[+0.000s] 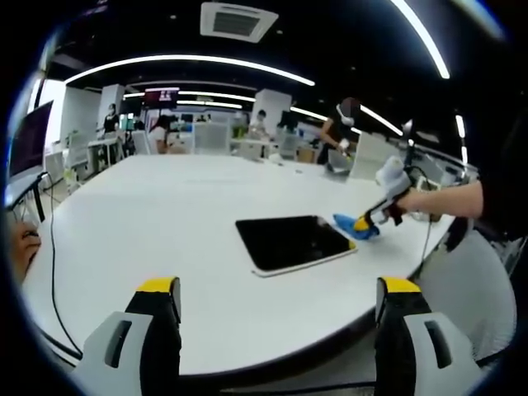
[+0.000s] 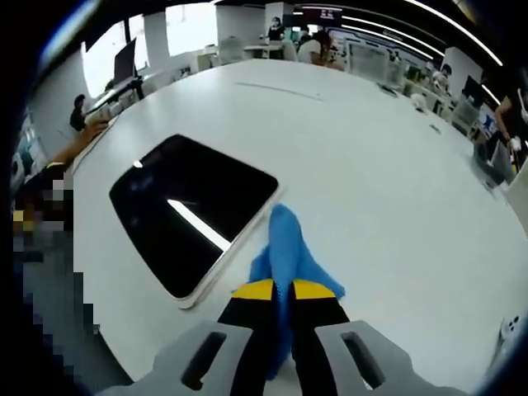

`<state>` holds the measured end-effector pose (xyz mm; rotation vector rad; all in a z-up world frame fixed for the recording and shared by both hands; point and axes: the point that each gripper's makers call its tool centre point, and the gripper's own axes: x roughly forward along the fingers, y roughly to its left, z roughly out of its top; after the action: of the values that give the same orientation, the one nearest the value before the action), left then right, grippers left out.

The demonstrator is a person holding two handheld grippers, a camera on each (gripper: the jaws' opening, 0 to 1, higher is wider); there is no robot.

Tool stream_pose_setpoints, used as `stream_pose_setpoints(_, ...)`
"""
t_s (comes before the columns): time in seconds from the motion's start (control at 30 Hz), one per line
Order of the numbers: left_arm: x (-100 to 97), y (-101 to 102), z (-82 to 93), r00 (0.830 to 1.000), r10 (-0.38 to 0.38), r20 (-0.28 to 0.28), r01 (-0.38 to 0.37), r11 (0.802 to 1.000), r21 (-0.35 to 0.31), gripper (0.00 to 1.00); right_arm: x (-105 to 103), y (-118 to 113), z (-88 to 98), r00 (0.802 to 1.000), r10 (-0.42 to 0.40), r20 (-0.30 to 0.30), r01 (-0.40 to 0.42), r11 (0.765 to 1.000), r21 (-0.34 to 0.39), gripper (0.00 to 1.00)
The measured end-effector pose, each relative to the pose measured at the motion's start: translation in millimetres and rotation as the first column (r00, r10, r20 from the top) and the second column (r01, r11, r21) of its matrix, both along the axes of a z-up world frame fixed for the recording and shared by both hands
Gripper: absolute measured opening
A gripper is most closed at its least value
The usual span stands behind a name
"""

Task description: Wipe the mirror surface with the cleaning cloth until all visible marks leave the cleaned area.

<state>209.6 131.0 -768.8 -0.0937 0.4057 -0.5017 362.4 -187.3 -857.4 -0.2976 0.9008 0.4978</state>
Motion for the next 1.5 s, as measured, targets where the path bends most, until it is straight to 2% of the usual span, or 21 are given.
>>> stream_pose_setpoints(0.27,0.0,-0.4,-0.3,1.000,-0.003,-0.001,0.003,1.000,0.000,0.99,4.8,6.8,12.3,1.000,0.012,0.011,-0.012,1.000,0.007,0.01)
stream_pose_setpoints(0.4,0.0,-0.3,-0.4,1.000,-0.003,0.000,0.003,1.000,-0.001,0.99,8.5,13.8,23.1,1.000,0.011,0.020,-0.012,0.999,0.047,0.01)
stream_pose_setpoints(0.73,0.1,-0.2,0.6,1.000,0.000,0.004,0.000,1.000,-0.006,0.99,14.9,28.5,36.4,0.999,0.038,0.029,-0.039,0.998,0.041,0.01)
stream_pose_setpoints(1.03,0.0,-1.6,1.8,1.000,-0.008,0.006,0.008,1.000,-0.018,0.98,34.9,49.1,58.8,0.997,0.047,0.069,-0.052,0.996,0.069,0.01)
stream_pose_setpoints(1.17,0.0,-1.1,1.9,1.000,-0.005,0.006,0.005,1.000,-0.020,0.98,45.3,60.4,57.1,0.997,0.041,0.065,-0.047,0.995,0.089,0.01)
stream_pose_setpoints(1.3,-0.4,-1.0,0.9,1.000,-0.004,0.001,0.004,1.000,-0.015,0.98,57.1,69.4,42.4,0.998,0.051,0.047,-0.054,0.996,0.076,0.01)
stream_pose_setpoints(1.37,-1.0,-1.7,-0.2,1.000,-0.010,-0.005,0.010,1.000,-0.009,0.98,51.8,77.4,38.2,0.998,0.048,0.034,-0.050,0.996,0.076,0.01)
stream_pose_setpoints(1.5,-1.8,-3.3,-1.5,1.000,-0.020,-0.012,0.020,1.000,-0.003,0.98,60.6,77.6,21.5,0.999,0.044,0.019,-0.045,0.996,0.071,0.01)
